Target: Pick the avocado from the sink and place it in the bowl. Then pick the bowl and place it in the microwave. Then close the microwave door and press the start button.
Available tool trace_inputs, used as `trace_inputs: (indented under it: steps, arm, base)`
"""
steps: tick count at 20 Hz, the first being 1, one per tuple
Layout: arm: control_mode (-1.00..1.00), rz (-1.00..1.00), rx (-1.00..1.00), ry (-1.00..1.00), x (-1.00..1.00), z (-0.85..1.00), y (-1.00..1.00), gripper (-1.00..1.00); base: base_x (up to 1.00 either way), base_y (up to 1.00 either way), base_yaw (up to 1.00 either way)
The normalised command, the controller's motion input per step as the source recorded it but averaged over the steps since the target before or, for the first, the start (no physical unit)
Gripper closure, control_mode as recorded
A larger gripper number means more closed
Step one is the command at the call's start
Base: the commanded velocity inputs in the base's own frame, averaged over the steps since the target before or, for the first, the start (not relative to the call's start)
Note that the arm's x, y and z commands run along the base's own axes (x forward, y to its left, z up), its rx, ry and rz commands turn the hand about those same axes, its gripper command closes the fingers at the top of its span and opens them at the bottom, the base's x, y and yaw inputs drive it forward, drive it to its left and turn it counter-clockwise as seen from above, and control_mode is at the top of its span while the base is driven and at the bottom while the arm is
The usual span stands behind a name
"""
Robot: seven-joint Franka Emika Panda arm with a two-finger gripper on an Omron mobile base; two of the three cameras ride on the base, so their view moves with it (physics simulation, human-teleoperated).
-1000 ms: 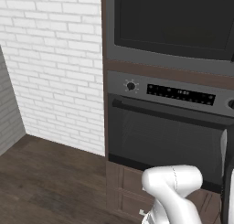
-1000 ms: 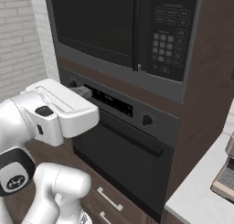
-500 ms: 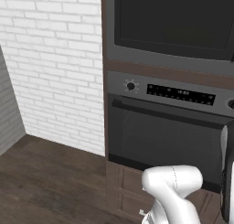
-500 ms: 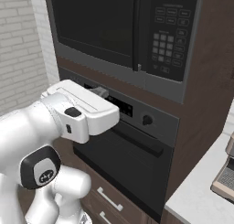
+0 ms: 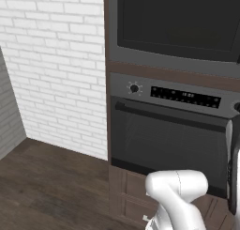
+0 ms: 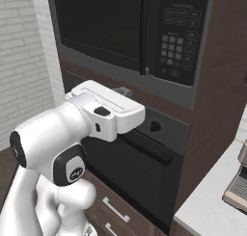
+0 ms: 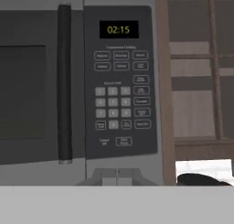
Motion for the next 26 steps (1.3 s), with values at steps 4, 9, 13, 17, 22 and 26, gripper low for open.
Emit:
trace_inputs:
  steps: [4,9,13,17,22,26]
  arm:
    - [-1.00,0.01,0.00,0.00,0.35,0.00,-0.19,1.00]
    - [-1.00,0.01,0.00,0.00,0.21,0.00,-0.19,1.00]
    - [-1.00,0.03,0.00,0.01,0.00,0.00,-0.39,1.00]
    - [-1.00,0.05,0.00,0.01,0.04,0.00,-0.32,1.00]
    - [-1.00,0.01,0.00,0.00,0.12,0.00,-0.02,1.00]
    - [-1.00,0.00,0.00,0.00,0.40,0.00,0.00,1.00]
  base:
    - [0.00,0.00,0.00]
    - [0.00,0.00,0.00]
    - [0.00,0.00,0.00]
    - [0.00,0.00,0.00]
    - [0.00,0.00,0.00]
    - [0.00,0.00,0.00]
